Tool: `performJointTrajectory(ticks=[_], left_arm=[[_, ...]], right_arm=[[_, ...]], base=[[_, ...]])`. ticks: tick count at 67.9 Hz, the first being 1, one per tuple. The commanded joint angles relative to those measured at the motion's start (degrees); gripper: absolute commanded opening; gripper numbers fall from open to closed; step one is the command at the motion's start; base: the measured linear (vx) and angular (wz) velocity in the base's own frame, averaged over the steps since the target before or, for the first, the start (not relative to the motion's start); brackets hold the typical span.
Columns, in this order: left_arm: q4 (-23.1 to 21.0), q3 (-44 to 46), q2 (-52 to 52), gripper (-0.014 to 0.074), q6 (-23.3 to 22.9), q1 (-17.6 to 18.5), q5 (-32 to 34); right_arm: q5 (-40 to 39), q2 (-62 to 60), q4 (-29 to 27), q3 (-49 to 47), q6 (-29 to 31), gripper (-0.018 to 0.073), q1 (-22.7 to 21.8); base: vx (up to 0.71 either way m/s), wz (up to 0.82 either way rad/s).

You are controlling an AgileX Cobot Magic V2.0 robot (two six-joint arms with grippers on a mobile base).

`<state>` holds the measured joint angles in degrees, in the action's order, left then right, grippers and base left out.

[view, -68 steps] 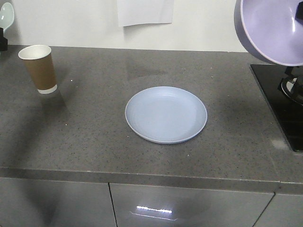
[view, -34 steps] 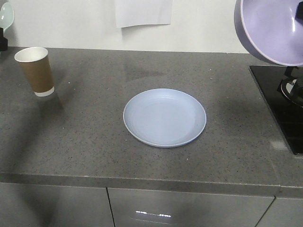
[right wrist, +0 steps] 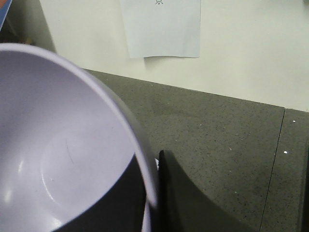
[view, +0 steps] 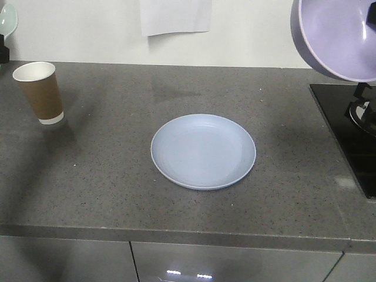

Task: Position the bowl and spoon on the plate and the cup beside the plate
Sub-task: 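Drive the base closer, centering the pale blue plate ahead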

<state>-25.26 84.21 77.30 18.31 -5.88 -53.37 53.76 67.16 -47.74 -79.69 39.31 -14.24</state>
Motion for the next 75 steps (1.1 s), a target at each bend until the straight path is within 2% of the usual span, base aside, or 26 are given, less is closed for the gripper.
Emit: performJointTrajectory(ticks=[1,75], left_arm=[[-1.93,1.31,-1.66,-0.0006,0.03,-0.08,3.10],[-1.93,1.31,-1.66,-0.0006,0.03,-0.08,3.10]], right_arm=[[-2.88,-1.13,-2.89,-1.73,0.35,-0.0003,-0.35],[-2.88,-1.13,-2.89,-1.73,0.35,-0.0003,-0.35]], base=[[0.04,-0.01],[0.04,0.00]])
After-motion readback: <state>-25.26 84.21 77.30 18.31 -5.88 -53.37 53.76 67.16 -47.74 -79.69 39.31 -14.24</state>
